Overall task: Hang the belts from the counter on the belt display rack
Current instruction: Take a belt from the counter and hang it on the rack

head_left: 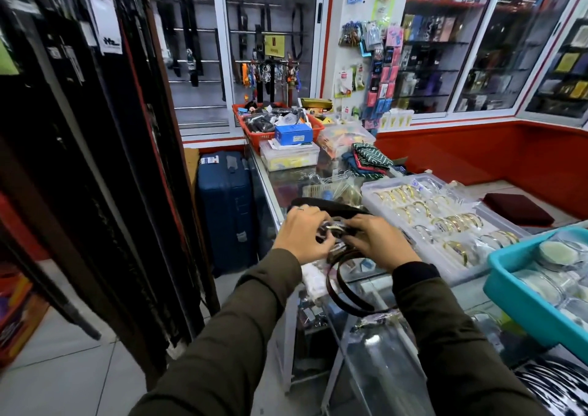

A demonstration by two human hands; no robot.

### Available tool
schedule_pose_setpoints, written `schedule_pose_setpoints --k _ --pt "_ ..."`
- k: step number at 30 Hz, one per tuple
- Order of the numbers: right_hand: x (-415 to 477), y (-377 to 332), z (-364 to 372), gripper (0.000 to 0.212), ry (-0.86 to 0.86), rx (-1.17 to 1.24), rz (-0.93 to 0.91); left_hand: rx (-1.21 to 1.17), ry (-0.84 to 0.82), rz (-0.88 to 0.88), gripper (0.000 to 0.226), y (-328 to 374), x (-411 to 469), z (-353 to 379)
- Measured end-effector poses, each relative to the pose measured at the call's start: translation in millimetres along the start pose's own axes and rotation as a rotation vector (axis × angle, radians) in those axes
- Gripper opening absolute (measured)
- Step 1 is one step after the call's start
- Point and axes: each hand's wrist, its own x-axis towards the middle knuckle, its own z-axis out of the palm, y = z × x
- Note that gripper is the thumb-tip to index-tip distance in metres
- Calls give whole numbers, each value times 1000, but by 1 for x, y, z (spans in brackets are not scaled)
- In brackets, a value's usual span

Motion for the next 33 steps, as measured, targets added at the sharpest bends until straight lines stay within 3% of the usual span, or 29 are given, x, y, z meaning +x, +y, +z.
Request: schedule_pose_setpoints --k 6,10,13,16,18,22,28,33 --pt "44 -61 -1 30 57 28 -182 96 123 -69 15 -41 -10 -67" --pt "71 -107 5 32 50 176 -265 133 221 -67 15 -67 -27 -114" --pt "87 -140 12 34 30 365 -278 48 328 -102 31 -85 -41 -137" --pt "96 -173 18 38 23 675 -224 -79 567 -282 41 -97 -56 -150" --pt "102 -193 22 40 15 809 -201 -284 670 -450 34 -105 -63 -156" --pt "114 -221 30 34 -3 891 -314 -739 623 -640 9 -115 -73 -175" --pt "118 -252 45 41 -13 787 -420 -683 779 -684 8 -119 -86 -198" --pt "117 -275 45 49 -21 1096 -365 -645 947 -715 25 -118 -95 -220"
